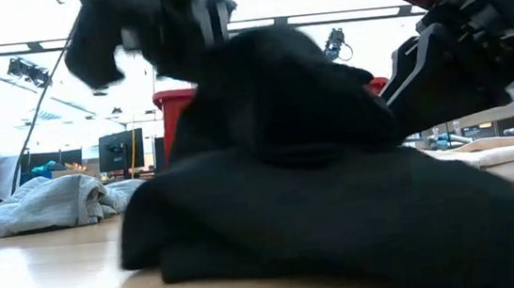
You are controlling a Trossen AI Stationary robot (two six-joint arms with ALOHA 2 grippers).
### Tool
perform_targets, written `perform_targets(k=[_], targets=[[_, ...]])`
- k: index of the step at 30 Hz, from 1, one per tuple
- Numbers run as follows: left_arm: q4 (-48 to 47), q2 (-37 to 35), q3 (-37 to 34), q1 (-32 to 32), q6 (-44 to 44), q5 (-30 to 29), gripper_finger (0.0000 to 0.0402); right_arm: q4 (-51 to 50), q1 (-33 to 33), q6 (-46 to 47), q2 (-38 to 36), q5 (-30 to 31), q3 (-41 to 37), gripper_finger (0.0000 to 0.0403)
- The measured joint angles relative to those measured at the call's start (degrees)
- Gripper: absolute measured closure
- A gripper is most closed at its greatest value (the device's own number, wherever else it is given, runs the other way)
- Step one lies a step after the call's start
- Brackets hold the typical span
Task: Fold Laundry from Bin
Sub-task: Fold the black shirt
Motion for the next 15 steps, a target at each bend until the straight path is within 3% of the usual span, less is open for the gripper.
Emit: perform_targets(k=[9, 15], targets=[[4.53, -6.97, 0.11, -4.89, -0.29, 0.39, 0.0363, 0.14, -0.14, -0.86, 0.0, 0.63, 0.0, 0.0161], [2.79, -3.2, 0.12, -5.98, -4.15, 8.64, 0.0361, -1.03, -1.01, -0.52, 0.0, 0.36, 0.0, 0.0161]])
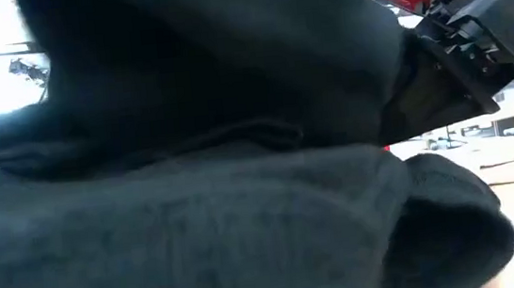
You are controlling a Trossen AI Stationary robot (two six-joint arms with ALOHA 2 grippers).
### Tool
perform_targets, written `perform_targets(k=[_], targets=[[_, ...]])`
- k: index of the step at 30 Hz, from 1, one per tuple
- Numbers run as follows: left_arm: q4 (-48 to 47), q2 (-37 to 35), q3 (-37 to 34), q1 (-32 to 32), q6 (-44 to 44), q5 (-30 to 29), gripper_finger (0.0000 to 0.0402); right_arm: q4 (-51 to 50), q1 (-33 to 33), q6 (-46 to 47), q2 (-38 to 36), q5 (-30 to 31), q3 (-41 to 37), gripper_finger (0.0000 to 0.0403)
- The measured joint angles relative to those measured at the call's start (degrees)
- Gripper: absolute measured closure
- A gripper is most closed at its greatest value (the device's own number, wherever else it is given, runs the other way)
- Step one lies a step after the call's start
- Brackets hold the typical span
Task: Fold Laundry from Bin
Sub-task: Fold the black shirt
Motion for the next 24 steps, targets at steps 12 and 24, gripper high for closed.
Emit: perform_targets(k=[12, 24], targets=[[-1.39, 10.8, 0.11, -2.54, -2.34, -0.8, 0.0342, -0.43, -0.94, -0.02, 0.0, -1.19, 0.0, 0.0161], [-2.95, 7.73, -0.06, -2.95, -10.46, -2.62, 0.0163, -3.04, -0.93, 0.03, -0.33, -3.63, 0.0, 0.0161]])
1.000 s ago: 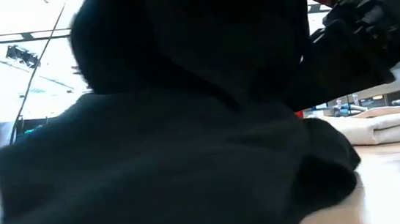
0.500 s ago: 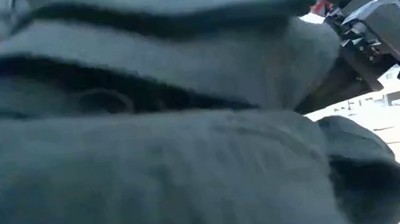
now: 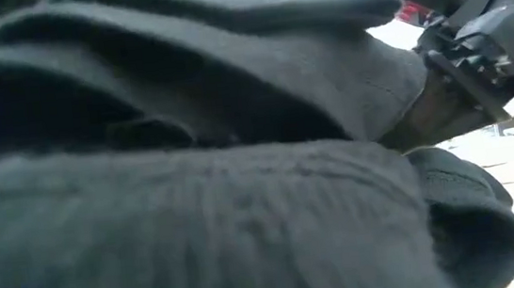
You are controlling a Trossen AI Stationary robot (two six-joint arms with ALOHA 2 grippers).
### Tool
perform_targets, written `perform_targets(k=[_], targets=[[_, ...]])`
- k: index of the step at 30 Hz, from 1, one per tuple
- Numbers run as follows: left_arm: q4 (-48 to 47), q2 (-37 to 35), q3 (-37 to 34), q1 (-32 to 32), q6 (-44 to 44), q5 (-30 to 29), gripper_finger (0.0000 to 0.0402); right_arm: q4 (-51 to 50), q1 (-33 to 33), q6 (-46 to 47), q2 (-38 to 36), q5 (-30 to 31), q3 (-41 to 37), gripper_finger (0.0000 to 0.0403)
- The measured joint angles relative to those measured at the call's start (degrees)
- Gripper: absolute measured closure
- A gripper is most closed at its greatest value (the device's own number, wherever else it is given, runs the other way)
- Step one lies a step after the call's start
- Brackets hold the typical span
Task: Fold Laundry from Bin
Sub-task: Fold the black shirt
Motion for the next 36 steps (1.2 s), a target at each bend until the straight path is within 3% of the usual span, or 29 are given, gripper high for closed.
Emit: perform_targets(k=[4, 10, 16, 24, 27, 33, 36], targets=[[-1.43, -5.31, 0.0, -1.77, -4.37, 0.0, 0.0139, -3.07, 1.08, 2.66, -2.15, -0.43, 0.0, 0.0161], [1.47, -9.22, 0.02, -4.29, -4.96, -0.09, 0.0146, -7.17, 3.66, 5.53, -6.33, 0.99, 0.0, 0.0161], [1.75, -7.27, 0.02, -3.6, -7.27, -0.81, 0.0166, -8.67, 5.91, 6.13, -9.18, -7.2, 0.0, 0.0162], [-3.76, -6.49, 0.04, -2.15, -9.91, -1.08, 0.0186, -12.33, 11.82, -10.47, -7.38, 10.2, 0.0, 0.0174], [-3.3, -6.51, 0.04, -1.93, -9.47, -1.09, 0.0192, -9.79, 10.82, -15.73, -4.38, 13.42, 0.0, 0.0174], [-3.76, -6.51, 0.04, -1.46, -9.46, -1.11, 0.0198, 5.23, 5.36, -25.88, 2.42, 12.62, -0.02, 0.0173], [-3.81, -6.51, 0.04, -1.47, -9.47, -1.11, 0.0198, 13.49, 4.01, -32.32, 3.82, 8.97, -0.02, 0.0183]])
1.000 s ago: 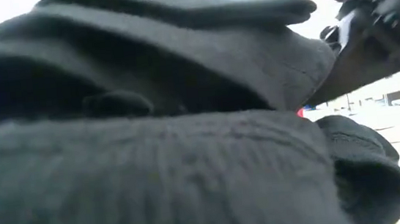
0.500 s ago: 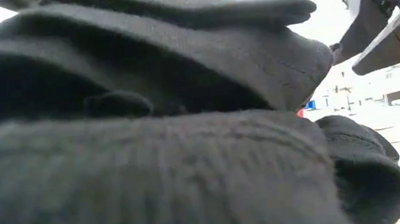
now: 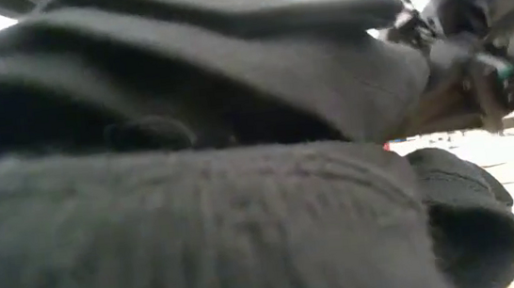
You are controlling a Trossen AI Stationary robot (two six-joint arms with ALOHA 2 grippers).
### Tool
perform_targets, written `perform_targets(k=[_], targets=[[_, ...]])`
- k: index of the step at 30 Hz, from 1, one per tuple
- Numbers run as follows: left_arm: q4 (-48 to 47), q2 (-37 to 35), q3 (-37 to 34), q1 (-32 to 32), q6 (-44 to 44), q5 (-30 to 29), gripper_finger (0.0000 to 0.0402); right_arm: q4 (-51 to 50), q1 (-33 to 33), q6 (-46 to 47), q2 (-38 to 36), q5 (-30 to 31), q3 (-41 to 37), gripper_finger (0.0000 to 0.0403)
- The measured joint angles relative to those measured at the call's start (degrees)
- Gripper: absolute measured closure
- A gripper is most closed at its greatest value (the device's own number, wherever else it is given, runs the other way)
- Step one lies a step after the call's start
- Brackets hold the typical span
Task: Fold Laundry from Bin
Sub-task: Fold the black shirt
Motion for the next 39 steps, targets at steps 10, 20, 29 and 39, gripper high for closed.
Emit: perform_targets(k=[10, 20, 29, 39], targets=[[0.4, -0.82, 0.0, -0.53, -0.9, -0.04, 0.0198, 14.43, 3.53, -12.17, -0.34, -12.45, 1.59, 0.0383], [5.86, -3.98, 0.07, -1.53, -3.25, 0.0, 0.0198, 14.51, 4.38, -6.88, 0.23, -20.13, 5.95, 0.0376], [5.68, -3.98, 0.03, -1.51, -3.62, 0.0, 0.0198, 20.9, 0.73, -3.9, 8.48, -31.99, 6.44, 0.0332], [4.77, -3.96, 0.02, -1.53, -6.28, 0.04, 0.0198, 6.66, -1.01, -1.43, 11.58, -36.86, 14.11, 0.018]])
